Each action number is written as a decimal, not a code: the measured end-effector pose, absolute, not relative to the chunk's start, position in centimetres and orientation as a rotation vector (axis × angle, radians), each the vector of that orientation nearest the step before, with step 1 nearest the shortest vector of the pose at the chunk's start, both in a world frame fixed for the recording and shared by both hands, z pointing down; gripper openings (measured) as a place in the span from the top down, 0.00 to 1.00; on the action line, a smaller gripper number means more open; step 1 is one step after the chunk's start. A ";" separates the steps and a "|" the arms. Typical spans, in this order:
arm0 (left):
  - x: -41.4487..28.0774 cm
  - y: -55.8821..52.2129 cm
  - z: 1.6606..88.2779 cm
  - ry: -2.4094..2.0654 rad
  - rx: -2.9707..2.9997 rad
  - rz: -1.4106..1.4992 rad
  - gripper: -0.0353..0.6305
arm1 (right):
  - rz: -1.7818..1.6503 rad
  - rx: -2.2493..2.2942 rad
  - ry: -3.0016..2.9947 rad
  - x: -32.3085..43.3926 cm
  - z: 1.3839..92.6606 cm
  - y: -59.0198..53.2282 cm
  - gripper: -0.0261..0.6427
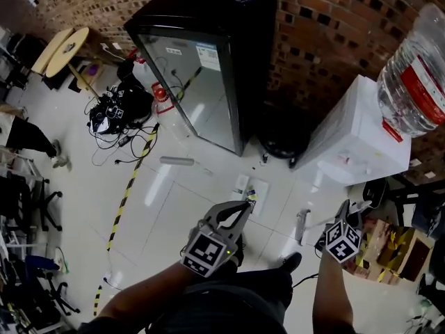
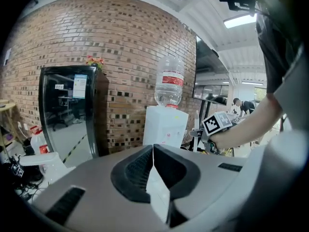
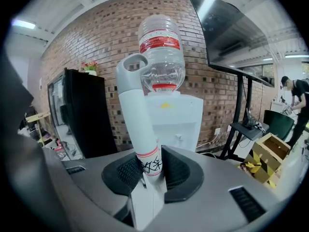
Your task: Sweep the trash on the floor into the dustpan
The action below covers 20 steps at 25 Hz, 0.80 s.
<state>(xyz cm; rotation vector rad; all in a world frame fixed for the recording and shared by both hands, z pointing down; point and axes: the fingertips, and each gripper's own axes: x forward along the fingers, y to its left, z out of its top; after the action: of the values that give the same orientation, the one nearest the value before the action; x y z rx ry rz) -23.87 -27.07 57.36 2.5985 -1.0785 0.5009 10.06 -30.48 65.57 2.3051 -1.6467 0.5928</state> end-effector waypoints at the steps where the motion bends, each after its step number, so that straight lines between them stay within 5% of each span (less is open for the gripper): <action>1: -24.6 -27.1 57.4 -1.087 2.594 0.498 0.94 | 0.597 2.302 -1.642 9.3 65.7 -30.8 0.78; 20: -32.4 -26.1 57.5 -1.198 2.511 0.397 0.94 | 0.761 2.257 -1.800 -4.0 64.0 -35.7 0.78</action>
<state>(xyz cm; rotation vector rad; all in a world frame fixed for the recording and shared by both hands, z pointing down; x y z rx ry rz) -32.41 -26.06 57.52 2.5108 -1.1982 0.3965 -3.99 -35.70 64.04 2.2568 -1.8001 0.7609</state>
